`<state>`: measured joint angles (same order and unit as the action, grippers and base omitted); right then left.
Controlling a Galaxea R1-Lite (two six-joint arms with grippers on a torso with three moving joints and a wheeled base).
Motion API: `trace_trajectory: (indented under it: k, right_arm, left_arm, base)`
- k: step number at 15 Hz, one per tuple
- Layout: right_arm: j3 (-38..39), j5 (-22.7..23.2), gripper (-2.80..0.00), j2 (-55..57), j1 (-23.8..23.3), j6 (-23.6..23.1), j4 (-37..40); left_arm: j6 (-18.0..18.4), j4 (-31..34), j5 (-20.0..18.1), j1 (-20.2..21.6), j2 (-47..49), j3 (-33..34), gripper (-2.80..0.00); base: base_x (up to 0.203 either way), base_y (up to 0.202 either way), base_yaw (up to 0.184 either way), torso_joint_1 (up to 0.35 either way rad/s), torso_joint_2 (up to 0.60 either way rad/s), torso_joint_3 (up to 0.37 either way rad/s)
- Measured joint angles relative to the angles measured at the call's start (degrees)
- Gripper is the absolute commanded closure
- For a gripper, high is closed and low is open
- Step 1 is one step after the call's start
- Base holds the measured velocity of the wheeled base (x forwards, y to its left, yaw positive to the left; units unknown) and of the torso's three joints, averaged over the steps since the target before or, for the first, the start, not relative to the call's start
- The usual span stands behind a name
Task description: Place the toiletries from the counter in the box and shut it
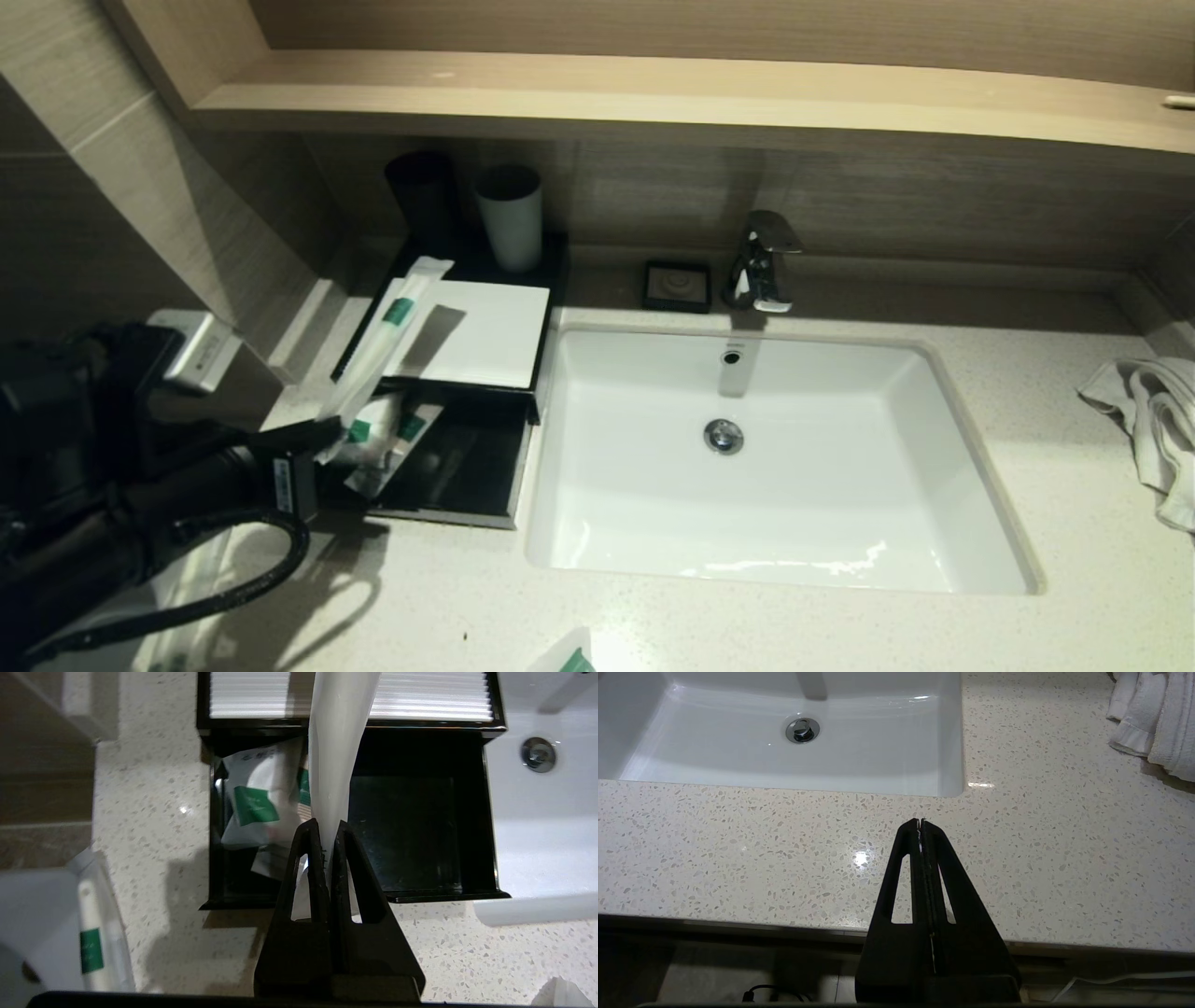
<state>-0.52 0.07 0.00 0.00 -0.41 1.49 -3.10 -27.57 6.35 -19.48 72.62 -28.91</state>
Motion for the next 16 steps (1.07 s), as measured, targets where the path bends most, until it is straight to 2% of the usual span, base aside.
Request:
trace_trajectory:
  k: [2, 4, 6, 9, 12, 16]
  right_arm:
    - [0.0, 0.0, 0.00, 0.0, 0.0, 0.0, 0.0]
    - [0.0, 0.0, 0.00, 0.0, 0.0, 0.0, 0.0]
    - [0.0, 0.0, 0.00, 0.0, 0.0, 0.0, 0.0]
    - [0.0, 0.0, 0.00, 0.0, 0.0, 0.0, 0.0]
    - [0.0, 0.0, 0.00, 0.0, 0.0, 0.0, 0.0]
    - [0.0, 0.0, 0.00, 0.0, 0.0, 0.0, 0.0]
  left_arm:
    - [-3.2, 6.7, 7.5, -2.8, -1.4, -3.3, 0.00]
    - [-6.5, 13.4, 10.2, -6.2, -2.9, -5.9, 0.00]
    - [-7.9, 21.9, 10.7, -8.7, -4.8, -8.8, 0.00]
    - [-7.9, 34.1, 10.8, -9.8, -7.6, -12.9, 0.00]
    - [-4.4, 37.6, 10.7, -10.0, -9.7, -13.1, 0.00]
    - [-4.1, 40.7, 10.7, -10.0, -10.4, -13.6, 0.00]
  base:
    - [0.000, 0.000, 0.000, 0.000, 0.00, 0.000]
    - [0.000, 0.000, 0.000, 0.000, 0.00, 0.000]
    - [0.000, 0.000, 0.000, 0.000, 0.00, 0.000]
    - [0.000, 0.000, 0.000, 0.000, 0.00, 0.000]
    - [0.000, 0.000, 0.000, 0.000, 0.00, 0.000]
    - [0.000, 0.000, 0.000, 0.000, 0.00, 0.000]
